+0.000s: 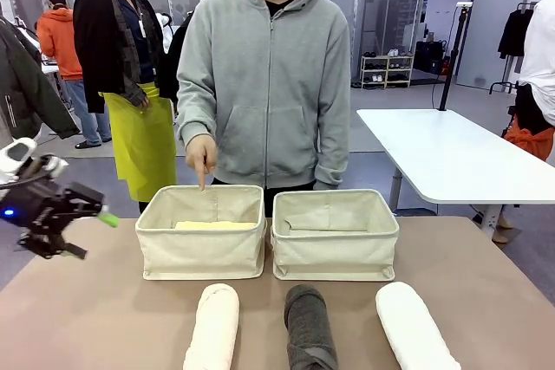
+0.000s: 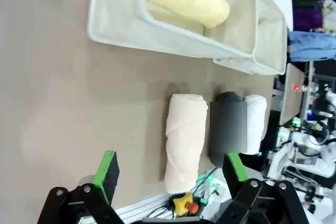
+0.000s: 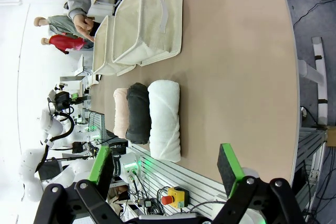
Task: Divide the towels into two baskets.
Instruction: Pick up one hotel-folded towel from the bottom of the table and place it in the Fabric basket indicated by the person.
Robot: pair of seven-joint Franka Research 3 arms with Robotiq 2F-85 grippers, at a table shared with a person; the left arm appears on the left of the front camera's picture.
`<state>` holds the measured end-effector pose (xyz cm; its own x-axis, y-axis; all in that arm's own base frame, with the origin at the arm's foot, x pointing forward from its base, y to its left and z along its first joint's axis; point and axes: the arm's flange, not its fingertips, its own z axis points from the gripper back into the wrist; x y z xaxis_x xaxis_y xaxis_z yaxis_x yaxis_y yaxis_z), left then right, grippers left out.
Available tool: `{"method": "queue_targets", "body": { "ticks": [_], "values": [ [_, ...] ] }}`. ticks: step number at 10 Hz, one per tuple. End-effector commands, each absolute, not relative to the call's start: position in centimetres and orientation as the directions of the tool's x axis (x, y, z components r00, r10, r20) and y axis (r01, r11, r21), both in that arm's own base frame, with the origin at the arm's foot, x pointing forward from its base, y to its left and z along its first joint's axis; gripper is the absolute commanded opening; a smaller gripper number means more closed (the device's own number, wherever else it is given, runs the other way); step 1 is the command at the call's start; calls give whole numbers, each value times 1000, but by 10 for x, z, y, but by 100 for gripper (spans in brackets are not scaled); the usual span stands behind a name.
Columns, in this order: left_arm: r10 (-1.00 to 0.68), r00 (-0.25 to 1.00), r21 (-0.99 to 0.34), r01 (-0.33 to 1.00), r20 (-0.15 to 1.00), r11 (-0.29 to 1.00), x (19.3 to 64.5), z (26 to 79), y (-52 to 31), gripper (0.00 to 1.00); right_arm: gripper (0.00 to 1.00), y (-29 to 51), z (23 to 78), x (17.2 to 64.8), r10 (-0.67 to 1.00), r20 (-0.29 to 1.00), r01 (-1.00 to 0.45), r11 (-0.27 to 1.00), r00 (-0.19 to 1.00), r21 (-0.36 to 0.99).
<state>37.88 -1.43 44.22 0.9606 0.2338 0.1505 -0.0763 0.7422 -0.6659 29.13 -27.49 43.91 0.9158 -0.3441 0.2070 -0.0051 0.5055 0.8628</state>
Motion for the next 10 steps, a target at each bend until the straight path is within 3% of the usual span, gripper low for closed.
{"method": "queue_targets", "body": {
  "ticks": [1, 10],
  "values": [
    [189, 961, -620, -24, 202, 784, 263, 374, -74, 100, 100, -275, 442, 289, -346, 216, -16, 499, 913, 866],
    [22, 979, -455, 75, 205, 887, 235, 306, -172, 100, 100, -275, 442, 289, -346, 216, -16, 499, 913, 866]
  ]
}}
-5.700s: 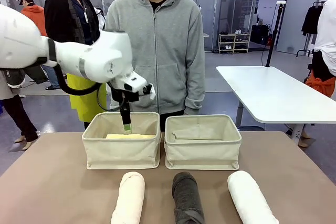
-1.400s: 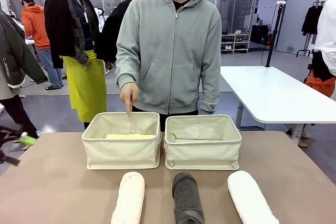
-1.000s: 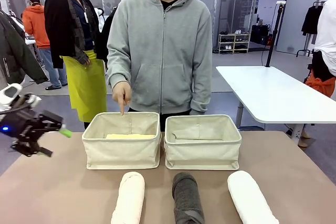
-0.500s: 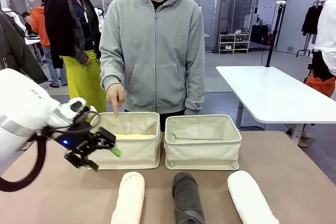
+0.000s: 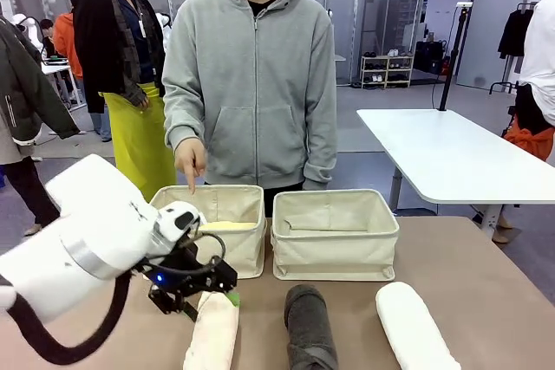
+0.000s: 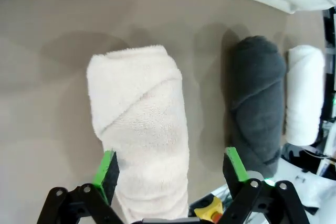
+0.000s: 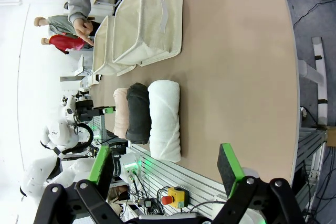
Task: Divide the towels into two baskets.
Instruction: Pick up one hotel-folded towel from the bottom of the table and place it in the Fabric basket indicated by the person.
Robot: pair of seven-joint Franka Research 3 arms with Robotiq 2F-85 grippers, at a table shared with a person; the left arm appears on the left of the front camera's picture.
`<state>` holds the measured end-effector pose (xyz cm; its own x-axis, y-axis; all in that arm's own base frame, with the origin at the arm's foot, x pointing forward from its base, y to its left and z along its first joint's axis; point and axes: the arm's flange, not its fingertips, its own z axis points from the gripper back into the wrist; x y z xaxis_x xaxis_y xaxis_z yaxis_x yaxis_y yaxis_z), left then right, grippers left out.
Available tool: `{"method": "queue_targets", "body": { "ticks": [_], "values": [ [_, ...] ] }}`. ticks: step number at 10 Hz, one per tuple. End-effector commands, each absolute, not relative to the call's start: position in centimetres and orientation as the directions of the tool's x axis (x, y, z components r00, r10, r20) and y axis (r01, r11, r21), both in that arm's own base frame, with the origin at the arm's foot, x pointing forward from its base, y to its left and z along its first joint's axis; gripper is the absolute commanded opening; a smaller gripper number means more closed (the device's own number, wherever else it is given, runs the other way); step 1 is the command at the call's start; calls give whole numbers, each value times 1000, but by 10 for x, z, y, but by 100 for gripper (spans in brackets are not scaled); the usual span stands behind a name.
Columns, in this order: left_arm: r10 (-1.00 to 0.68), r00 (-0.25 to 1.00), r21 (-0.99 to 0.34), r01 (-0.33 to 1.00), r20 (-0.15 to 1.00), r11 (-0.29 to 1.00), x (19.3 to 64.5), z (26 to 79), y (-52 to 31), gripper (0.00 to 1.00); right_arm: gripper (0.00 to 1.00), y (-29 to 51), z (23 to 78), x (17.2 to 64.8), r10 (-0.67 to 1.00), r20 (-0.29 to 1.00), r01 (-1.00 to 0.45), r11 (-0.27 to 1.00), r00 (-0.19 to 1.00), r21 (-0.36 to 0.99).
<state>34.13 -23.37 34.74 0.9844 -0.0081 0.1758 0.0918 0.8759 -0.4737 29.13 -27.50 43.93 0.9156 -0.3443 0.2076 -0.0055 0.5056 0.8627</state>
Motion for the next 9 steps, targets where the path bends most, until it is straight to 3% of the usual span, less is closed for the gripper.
{"method": "queue_targets", "body": {
  "ticks": [1, 4, 7, 8, 9],
  "values": [
    [6, 979, -438, 86, 205, 895, 233, 303, -176, 100, 100, -275, 442, 289, -346, 216, -16, 499, 913, 866],
    [-42, 967, -341, 129, 250, 931, 232, 304, -180, 100, 100, -275, 442, 289, -346, 216, -16, 499, 913, 866],
    [-43, 970, -372, 132, 238, 919, 233, 311, -179, 100, 100, -275, 442, 289, -346, 216, -16, 499, 913, 866],
    [-51, 972, -320, 126, 231, 939, 331, 316, -251, 100, 100, -275, 442, 289, -346, 216, -16, 499, 913, 866],
    [-51, 972, -320, 126, 231, 939, 331, 316, -251, 100, 100, -275, 442, 289, -346, 216, -16, 499, 913, 866]
  ]
}}
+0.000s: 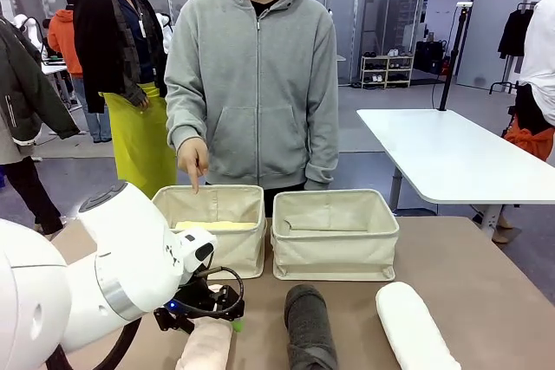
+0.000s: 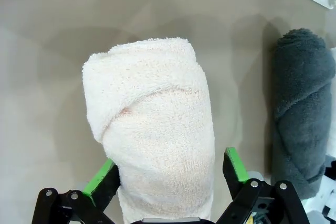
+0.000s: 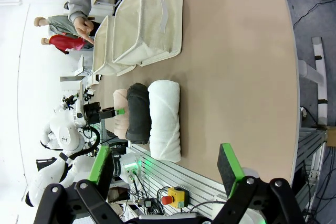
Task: Divide the towels into two baskets.
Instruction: Pick up one hotel-folded towel from the bottom of the table and place it in the Fabric basket indicated by the person.
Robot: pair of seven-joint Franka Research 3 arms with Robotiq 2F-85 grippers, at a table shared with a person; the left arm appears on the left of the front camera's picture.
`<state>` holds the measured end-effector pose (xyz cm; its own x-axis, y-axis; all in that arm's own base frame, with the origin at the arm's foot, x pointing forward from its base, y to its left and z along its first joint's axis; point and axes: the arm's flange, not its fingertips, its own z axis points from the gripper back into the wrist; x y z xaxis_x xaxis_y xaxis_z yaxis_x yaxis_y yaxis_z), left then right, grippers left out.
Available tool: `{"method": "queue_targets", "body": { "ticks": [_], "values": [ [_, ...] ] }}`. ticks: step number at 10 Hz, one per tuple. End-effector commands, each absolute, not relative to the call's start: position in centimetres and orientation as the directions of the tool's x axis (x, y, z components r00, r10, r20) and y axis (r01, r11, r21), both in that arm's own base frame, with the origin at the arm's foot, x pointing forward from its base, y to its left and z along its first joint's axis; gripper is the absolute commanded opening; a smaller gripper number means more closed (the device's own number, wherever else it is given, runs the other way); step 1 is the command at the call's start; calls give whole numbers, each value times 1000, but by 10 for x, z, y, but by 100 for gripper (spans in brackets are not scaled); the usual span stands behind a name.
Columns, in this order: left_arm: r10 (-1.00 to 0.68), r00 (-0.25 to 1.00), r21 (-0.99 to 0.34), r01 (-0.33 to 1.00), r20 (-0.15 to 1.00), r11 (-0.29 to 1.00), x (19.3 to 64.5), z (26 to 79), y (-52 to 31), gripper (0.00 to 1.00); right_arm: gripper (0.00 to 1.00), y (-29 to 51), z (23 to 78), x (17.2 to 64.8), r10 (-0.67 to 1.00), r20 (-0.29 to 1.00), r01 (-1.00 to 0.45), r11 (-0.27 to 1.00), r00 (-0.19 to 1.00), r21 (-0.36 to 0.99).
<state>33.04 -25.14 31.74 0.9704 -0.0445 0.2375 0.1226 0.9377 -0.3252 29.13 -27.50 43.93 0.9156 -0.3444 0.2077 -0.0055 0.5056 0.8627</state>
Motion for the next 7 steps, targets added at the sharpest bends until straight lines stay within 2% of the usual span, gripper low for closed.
{"method": "queue_targets", "body": {
  "ticks": [1, 4, 7],
  "values": [
    [-51, 972, -320, 126, 231, 939, 331, 316, -251, 100, 100, -275, 442, 289, -346, 216, -16, 499, 913, 866],
    [-45, 970, -325, 122, 237, 938, 330, 317, -251, 100, 100, -275, 442, 289, -346, 216, -16, 499, 913, 866],
    [-184, 947, -220, 245, 264, 944, 328, 342, -242, 100, 100, -275, 442, 289, -346, 216, -16, 499, 913, 866]
  ]
}}
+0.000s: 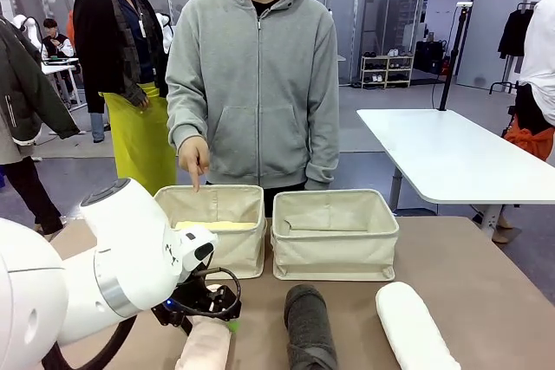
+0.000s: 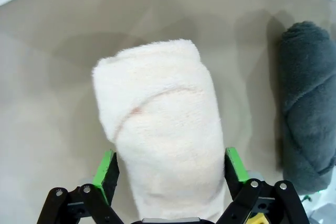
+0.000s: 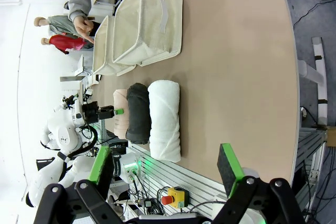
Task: Divide the towels into two baskets.
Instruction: Pick up one hotel-folded towel from the bottom of the table and place it in the Fabric basket indicated by the person.
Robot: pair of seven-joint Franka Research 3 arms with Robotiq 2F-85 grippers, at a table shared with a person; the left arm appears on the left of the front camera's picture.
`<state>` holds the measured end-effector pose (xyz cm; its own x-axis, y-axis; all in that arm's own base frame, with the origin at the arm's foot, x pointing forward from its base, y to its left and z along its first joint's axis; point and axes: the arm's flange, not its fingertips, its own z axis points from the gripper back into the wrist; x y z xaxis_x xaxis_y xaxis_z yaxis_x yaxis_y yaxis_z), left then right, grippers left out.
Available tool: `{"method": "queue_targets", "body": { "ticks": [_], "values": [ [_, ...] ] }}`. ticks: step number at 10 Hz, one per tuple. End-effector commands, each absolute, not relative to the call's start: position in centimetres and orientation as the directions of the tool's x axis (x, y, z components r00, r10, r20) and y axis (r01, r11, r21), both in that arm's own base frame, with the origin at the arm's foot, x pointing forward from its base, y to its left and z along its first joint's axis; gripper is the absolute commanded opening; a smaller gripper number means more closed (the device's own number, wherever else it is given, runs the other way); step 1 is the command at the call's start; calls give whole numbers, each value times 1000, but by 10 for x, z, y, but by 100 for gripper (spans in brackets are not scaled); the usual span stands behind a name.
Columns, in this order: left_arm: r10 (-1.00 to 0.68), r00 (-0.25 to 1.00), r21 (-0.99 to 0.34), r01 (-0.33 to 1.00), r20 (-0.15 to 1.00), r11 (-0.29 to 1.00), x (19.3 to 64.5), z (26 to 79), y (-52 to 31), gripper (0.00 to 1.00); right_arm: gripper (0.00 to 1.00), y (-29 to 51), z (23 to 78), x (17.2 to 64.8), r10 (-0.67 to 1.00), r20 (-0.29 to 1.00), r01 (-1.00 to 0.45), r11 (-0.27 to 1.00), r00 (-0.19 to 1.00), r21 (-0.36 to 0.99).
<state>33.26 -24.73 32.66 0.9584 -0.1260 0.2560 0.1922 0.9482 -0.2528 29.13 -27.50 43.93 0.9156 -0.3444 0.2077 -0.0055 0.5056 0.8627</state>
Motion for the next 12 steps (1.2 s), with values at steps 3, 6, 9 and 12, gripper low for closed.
{"method": "queue_targets", "body": {
  "ticks": [3, 6, 9, 12],
  "values": [
    [-223, 946, -160, 264, 236, 951, 333, 346, -244, 100, 100, -275, 442, 289, -346, 216, -16, 499, 913, 866],
    [-215, 955, -165, 250, 202, 954, 338, 333, -249, 100, 100, -275, 442, 289, -346, 216, -16, 499, 913, 866],
    [-207, 961, -165, 237, 181, 957, 338, 324, -254, 100, 100, -275, 442, 289, -346, 216, -16, 499, 913, 866],
    [-208, 967, -166, 231, 144, 959, 337, 313, -258, 83, 100, -275, 442, 289, -346, 216, -16, 499, 913, 866]
  ]
}}
